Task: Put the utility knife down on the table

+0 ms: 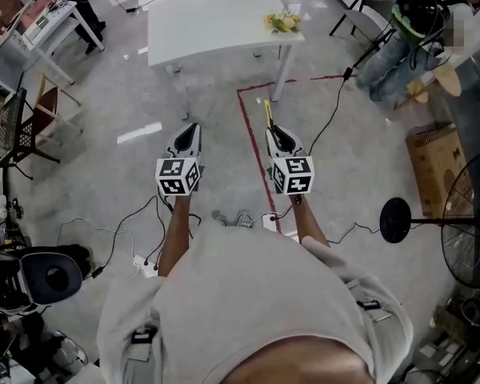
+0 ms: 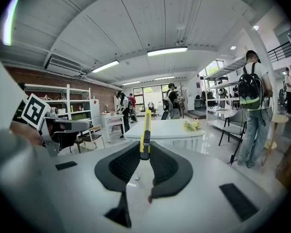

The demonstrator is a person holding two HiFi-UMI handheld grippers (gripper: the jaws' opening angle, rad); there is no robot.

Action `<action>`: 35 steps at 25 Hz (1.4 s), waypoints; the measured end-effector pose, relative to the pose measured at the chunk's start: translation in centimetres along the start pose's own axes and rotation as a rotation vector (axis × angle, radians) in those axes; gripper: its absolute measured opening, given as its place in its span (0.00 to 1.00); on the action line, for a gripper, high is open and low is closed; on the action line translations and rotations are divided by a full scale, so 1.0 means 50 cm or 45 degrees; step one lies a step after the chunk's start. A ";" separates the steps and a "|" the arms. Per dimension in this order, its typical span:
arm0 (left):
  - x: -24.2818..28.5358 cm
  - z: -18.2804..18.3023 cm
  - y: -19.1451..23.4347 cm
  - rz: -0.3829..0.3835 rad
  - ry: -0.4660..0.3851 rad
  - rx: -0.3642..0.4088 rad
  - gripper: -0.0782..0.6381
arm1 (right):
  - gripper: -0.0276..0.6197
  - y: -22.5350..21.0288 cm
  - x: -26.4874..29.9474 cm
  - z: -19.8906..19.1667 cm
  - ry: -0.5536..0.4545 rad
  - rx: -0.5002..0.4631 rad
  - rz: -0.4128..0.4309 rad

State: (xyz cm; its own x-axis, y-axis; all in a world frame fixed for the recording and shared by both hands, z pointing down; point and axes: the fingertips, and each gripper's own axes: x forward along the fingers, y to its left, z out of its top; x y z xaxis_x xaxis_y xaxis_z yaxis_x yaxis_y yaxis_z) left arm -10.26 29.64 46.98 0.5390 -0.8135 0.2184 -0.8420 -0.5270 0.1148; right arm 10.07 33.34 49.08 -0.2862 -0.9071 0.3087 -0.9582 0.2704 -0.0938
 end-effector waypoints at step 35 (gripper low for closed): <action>0.288 0.030 0.156 -0.004 0.021 -0.069 0.14 | 0.17 -0.091 0.322 0.077 0.057 -0.049 0.049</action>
State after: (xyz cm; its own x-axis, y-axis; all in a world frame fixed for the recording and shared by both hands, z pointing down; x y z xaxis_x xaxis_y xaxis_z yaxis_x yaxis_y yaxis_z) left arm -9.04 13.44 49.57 0.5414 -0.8076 0.2338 -0.8406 -0.5150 0.1675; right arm 9.81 16.25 50.82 -0.3215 -0.8809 0.3475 -0.9457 0.3175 -0.0701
